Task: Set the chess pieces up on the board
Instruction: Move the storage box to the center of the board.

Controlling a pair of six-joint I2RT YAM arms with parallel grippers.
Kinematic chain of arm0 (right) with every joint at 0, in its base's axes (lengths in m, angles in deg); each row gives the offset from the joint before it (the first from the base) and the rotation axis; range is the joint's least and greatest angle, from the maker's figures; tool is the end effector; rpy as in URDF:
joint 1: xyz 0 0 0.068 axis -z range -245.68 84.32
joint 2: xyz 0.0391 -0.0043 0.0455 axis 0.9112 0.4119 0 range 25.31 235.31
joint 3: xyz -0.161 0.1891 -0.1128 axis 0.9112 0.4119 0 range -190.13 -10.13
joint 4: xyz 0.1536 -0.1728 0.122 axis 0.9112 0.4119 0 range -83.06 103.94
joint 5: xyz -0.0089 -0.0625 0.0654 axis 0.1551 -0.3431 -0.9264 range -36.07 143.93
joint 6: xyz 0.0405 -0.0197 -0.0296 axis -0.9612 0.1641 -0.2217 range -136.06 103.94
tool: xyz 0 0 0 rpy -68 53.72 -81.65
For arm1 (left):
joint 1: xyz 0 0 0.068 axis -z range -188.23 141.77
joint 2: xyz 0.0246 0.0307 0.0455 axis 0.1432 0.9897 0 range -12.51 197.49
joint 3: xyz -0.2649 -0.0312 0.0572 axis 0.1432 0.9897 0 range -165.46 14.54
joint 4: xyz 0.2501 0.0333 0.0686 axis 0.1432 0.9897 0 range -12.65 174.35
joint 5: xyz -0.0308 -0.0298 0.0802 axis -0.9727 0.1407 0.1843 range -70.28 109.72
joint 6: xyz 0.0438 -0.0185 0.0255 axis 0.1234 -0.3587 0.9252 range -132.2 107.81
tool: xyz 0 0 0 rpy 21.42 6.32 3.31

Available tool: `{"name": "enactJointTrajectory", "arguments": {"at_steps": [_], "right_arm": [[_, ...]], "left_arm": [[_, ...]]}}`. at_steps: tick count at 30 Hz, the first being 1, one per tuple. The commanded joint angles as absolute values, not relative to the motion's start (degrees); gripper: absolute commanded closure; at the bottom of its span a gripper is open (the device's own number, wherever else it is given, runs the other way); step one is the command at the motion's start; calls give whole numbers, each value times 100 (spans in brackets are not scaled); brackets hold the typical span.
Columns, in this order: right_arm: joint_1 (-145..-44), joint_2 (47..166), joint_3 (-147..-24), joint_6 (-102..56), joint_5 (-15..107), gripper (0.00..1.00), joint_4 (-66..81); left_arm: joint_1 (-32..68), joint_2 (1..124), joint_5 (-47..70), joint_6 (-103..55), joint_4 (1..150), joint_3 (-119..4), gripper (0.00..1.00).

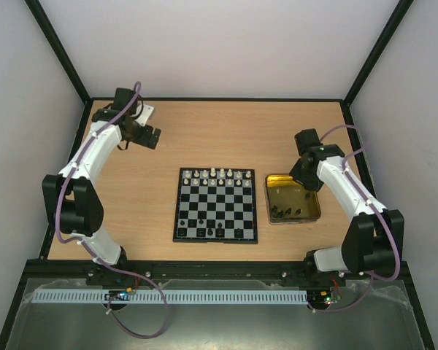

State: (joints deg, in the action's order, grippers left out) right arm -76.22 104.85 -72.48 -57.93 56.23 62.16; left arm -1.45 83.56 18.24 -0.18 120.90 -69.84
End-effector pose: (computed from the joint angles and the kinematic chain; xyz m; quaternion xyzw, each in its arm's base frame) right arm 0.2530 0.0456 0.2535 0.2698 0.9505 0.0497 0.1459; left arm 0.3599 -0.0438 0.2950 0.1596 0.9408 0.0014 0.2989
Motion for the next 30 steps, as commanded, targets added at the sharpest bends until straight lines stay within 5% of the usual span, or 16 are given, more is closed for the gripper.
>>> {"name": "enactJointTrajectory", "arguments": {"at_steps": [1,8,30], "right_arm": [[-7590,10209,-6823,-6905,5699,73,5758],[-7595,10449,-6590,-7682,5542,74,5176],[-7086,12640,-8040,-6623,5690,74,4944]], "left_arm": [[-268,8517,1631,112,12567,-7324,1],[-270,8533,1676,-155,12917,-7507,1],[-226,8229,1506,-154,13016,-7343,1]]}}
